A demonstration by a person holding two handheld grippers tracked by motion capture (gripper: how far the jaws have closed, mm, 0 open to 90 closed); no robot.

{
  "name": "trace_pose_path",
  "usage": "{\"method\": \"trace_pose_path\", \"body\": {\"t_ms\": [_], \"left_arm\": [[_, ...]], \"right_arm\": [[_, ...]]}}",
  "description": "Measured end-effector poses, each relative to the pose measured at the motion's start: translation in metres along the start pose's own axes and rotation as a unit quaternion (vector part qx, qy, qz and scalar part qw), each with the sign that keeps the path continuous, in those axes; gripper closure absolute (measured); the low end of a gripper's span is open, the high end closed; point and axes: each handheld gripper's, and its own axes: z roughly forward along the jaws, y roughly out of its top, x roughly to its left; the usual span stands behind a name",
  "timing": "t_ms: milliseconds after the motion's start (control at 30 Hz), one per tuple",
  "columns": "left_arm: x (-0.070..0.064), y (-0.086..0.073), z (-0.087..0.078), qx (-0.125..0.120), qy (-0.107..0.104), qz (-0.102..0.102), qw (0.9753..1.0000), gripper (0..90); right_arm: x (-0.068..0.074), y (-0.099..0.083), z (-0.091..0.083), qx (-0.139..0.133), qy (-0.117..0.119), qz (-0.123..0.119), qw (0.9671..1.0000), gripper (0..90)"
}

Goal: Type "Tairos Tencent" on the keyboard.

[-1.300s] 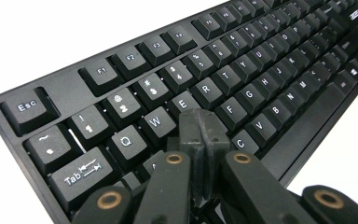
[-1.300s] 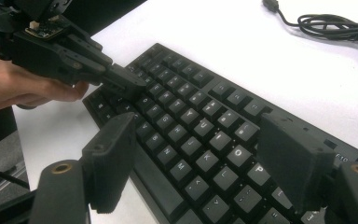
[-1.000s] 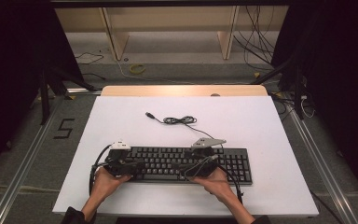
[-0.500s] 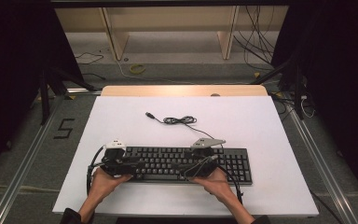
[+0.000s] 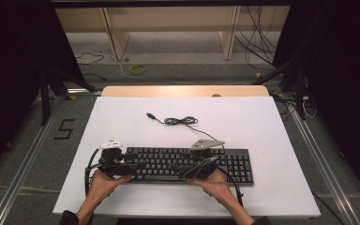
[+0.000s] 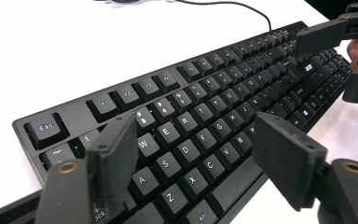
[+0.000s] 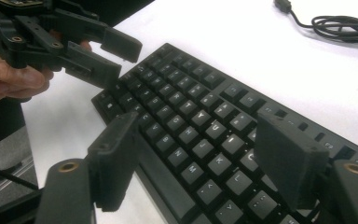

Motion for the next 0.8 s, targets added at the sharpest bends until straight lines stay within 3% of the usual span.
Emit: {"method": "trace_pose_path", "body": {"t_ms": [267, 800], "left_arm": [[0.000, -0.001, -0.004, -0.012, 0.002, 0.001, 0.9999, 26.7], [-0.001, -0.003, -0.008, -0.023, -0.003, 0.003, 0.9997, 25.4]], "right_arm": [[0.003, 0.000, 0.002, 0.002, 0.010, -0.004, 0.9999, 39.6], [0.014, 0.000, 0.012, 0.020, 0.019, -0.030, 0.9992, 67.5]]}}
